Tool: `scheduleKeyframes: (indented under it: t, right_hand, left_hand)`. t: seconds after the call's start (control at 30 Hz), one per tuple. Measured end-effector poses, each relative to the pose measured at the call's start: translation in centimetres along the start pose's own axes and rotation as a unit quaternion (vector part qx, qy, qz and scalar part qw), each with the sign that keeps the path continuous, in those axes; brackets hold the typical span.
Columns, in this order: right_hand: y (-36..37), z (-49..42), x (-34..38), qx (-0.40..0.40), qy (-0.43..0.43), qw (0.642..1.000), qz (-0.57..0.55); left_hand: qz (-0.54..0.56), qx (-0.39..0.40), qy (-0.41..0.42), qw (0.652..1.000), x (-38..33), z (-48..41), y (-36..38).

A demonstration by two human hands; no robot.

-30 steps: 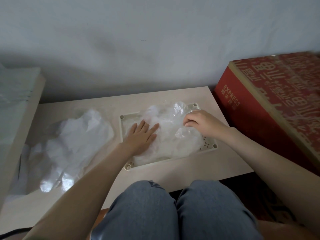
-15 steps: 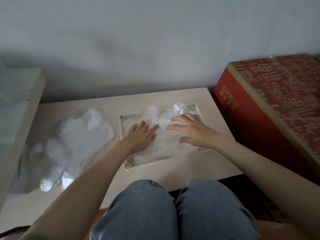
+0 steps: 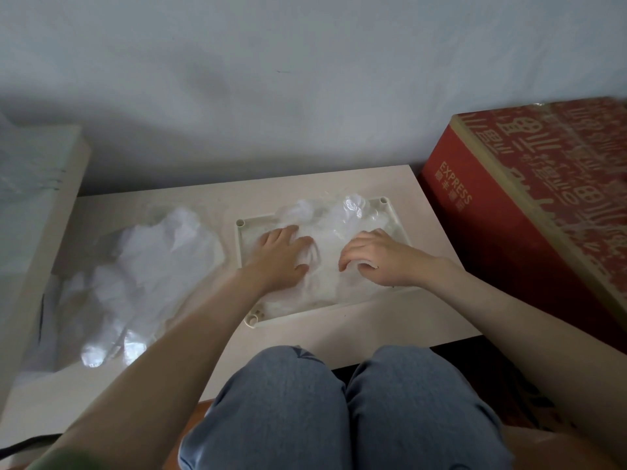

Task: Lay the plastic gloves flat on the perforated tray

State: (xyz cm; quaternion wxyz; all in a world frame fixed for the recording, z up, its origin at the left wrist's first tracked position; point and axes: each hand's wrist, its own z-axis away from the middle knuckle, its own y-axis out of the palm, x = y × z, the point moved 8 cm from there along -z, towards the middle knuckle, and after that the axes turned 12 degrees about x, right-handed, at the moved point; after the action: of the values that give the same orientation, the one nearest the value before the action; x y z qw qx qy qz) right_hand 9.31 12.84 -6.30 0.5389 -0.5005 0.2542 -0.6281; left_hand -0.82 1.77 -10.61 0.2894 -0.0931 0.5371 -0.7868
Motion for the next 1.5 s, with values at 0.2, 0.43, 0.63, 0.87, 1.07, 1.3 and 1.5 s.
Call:
scheduleKeyframes:
  t: [0.2, 0.43, 0.63, 0.87, 1.07, 1.3, 1.5]
  right_hand:
    - [-1.7, -0.8, 1.9, -0.086, -0.015, 0.996, -0.017]
    - [0.8, -4.7, 2.6, -0.127, 0.051, 0.989, 0.055]
    - [3.9, -5.2, -1.1, -0.047, 0.179, 0.982, 0.017]
    - [3.2, -4.0, -4.1, -0.042, 0.230, 0.972, 0.006]
    - [2.6, -4.0, -3.6, -0.046, 0.201, 0.976, 0.066]
    - [1.8, -4.3, -3.0, -0.050, 0.196, 0.977, 0.063]
    - [-2.9, -2.9, 1.4, -0.206, 0.057, 0.971, 0.107]
  left_hand:
    - [-0.068, -0.050, 0.012, 0.996, -1.3, 0.6, -1.9]
    - [-0.012, -0.115, 0.030, 0.993, -1.7, 0.7, -3.1]
    - [-0.098, -0.095, 0.032, 0.990, -0.1, -0.8, -0.4]
    - [-0.078, -0.090, -0.007, 0.993, 0.8, -1.3, 1.0]
    - [-0.081, -0.061, -0.038, 0.994, 1.2, -0.9, 1.1]
    - [-0.053, -0.210, -0.015, 0.976, 1.1, 1.8, -2.4]
    - [0.016, -0.253, -0.206, 0.945, 7.6, 6.9, -2.7]
